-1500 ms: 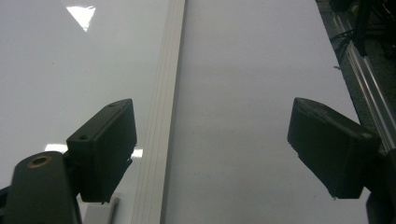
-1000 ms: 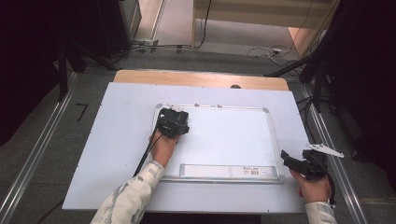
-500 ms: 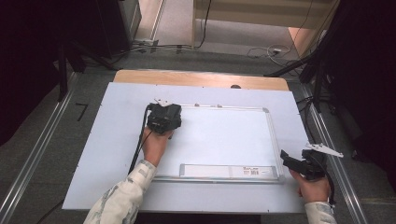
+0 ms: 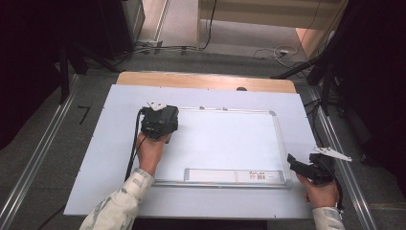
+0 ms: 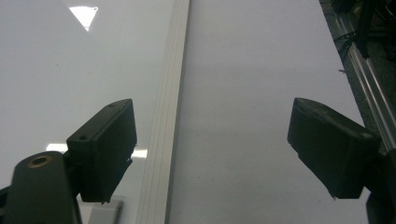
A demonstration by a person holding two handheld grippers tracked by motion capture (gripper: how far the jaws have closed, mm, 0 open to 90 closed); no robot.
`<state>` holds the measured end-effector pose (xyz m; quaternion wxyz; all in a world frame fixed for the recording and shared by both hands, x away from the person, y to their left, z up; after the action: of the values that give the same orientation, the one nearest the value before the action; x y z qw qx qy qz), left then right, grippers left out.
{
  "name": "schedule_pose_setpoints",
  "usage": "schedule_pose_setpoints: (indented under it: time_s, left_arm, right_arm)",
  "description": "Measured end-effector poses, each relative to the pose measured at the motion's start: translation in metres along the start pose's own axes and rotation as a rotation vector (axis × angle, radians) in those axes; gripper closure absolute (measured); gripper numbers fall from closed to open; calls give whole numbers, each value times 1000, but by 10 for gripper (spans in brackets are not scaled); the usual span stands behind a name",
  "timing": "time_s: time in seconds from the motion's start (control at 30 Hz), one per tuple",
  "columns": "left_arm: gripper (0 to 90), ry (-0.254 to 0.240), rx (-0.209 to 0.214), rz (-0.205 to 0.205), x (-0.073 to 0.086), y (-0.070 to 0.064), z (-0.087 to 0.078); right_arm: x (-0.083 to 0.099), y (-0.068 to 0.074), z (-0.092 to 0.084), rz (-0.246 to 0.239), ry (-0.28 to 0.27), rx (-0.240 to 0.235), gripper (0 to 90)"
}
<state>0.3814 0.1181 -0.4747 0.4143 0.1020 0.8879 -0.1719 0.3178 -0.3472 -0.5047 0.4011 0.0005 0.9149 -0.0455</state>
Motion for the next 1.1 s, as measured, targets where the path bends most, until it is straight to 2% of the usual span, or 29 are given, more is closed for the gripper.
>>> schedule_pose_setpoints:
  time_s: [0.27, 0.43, 0.53, 0.73, 0.97, 1.1]
  left_arm:
    - [407, 28, -16, 24, 21, -9, -1]
    - [407, 56, -15, 68, 36, -19, -5]
    - [407, 60, -2, 63, 43, -21, -10]
    - [407, 63, 3, 1, 60, -18, -16]
    - [407, 65, -5, -4, 73, -25, -22]
    - [407, 68, -28, -7, 80, -29, -25]
  right_arm:
    - [-2, 1, 1, -3, -4, -16, 143]
    - [-3, 1, 1, -3, -11, -24, 143]
    - [-4, 2, 0, -3, -12, -24, 143]
    - [-3, 4, 1, -9, -8, -21, 143]
    - [-4, 5, 1, -8, -6, -18, 143]
    - [-3, 6, 2, -13, -1, -15, 143]
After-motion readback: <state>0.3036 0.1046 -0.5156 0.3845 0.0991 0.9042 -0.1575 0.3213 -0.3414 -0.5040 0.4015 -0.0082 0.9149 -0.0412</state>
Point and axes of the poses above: each handheld gripper's, and its own axes: z roughly forward along the jaws, x roughly out of its underside, y roughly to its left, the point moved 5 cm from there along z, roughly forward along the jaws, and after that the axes turned 12 degrees about x, right-handed, at the moved point
